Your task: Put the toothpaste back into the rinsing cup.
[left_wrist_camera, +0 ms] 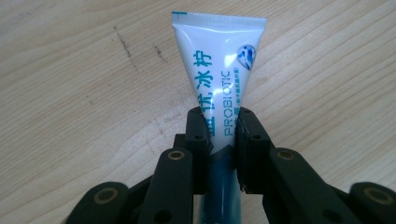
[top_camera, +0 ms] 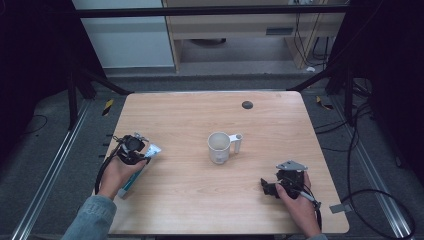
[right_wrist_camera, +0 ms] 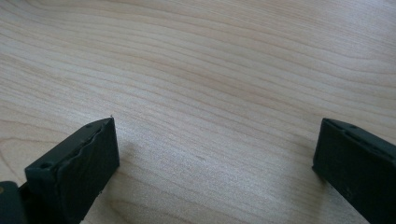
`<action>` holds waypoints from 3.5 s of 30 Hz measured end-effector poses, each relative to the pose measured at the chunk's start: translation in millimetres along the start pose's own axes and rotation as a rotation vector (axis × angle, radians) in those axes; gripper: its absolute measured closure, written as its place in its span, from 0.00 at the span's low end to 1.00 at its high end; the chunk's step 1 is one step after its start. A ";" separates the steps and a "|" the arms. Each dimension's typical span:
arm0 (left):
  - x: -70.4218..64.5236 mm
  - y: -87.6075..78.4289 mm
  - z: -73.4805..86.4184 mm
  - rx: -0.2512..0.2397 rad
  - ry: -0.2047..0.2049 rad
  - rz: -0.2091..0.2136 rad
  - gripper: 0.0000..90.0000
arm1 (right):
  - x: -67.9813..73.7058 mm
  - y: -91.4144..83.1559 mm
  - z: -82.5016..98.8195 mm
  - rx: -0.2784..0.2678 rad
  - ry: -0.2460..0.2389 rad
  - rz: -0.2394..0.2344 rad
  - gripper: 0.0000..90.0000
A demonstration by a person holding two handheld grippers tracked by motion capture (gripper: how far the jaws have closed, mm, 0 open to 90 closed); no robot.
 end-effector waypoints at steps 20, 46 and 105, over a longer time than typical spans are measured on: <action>-34.1 -31.6 -34.2 -0.105 0.066 0.006 0.86 | 0.0 0.1 0.0 0.000 -0.001 0.001 0.00; -130.6 -44.5 -96.3 -0.252 0.173 0.080 0.86 | 0.0 0.0 0.0 0.000 0.000 0.000 0.00; -208.7 -38.5 -224.4 -0.385 0.220 0.109 0.86 | -0.3 0.0 0.2 0.001 -0.004 0.002 0.00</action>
Point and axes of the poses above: each handheld gripper's, and its own axes: y roughly forward along the jaws, z roughly out of its underside, x roughly to its left, the point moved 5 cm from there along y, roughly forward along the jaws, and after that the axes turned 12 degrees about z, right-handed, at the moved point
